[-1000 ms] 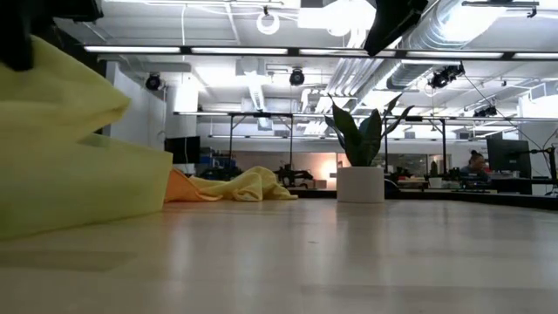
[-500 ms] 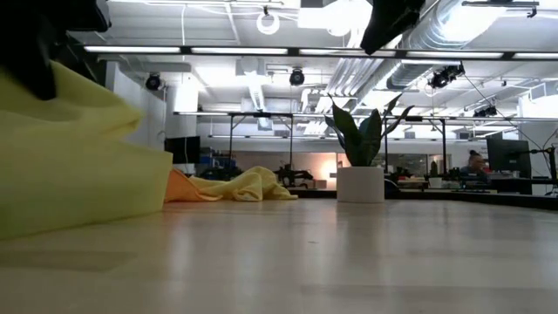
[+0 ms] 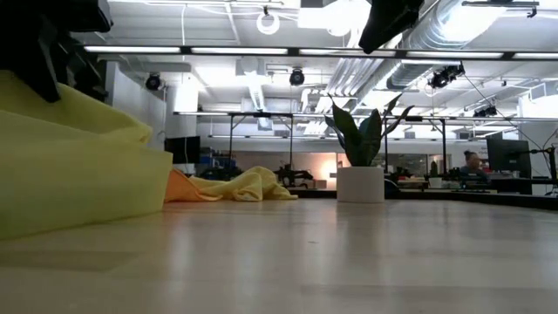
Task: Fold microfiber towels
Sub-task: Stack the bottom yellow microfiber cloth on top of the green microfiber cloth
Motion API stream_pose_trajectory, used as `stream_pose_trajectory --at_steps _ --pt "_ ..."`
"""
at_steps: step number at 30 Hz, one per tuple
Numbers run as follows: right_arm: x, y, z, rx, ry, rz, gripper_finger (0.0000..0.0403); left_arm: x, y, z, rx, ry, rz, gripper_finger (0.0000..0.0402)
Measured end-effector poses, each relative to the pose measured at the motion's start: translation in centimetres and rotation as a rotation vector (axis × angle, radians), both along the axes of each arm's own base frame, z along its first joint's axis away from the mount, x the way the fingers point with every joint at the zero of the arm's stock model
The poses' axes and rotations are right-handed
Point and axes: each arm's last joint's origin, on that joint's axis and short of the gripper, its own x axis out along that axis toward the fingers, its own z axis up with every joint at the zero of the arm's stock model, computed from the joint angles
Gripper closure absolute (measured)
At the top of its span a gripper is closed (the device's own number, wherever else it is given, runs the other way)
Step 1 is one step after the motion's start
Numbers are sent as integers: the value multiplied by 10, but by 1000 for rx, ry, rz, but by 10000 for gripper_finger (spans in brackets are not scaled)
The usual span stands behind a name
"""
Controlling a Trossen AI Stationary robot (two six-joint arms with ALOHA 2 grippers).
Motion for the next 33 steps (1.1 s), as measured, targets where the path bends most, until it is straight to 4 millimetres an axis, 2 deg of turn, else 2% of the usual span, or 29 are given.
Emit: stream_pose_trajectory --at_steps 4,8,13,16,19,24,28,33 --pt "0 0 0 -1 0 1 227 -2 4 1 50 19 7 254" --pt "0 0 0 -1 1 2 227 -5 12 16 148 56 -24 225" --pt "0 0 0 -2 -2 2 227 -3 20 43 227 -25 -10 216" --pt "0 0 0 0 -4 0 227 0 20 47 188 -107 25 223" --pt "0 0 0 0 -4 0 227 2 14 37 130 -145 46 260" --pt "0 0 0 1 -4 -1 227 0 -5 -2 14 -165 59 381" --pt "0 0 0 2 -5 -2 227 -3 -15 -33 -57 -176 120 389" --pt "1 0 0 3 -7 -2 227 -6 -13 -58 2 -111 190 398"
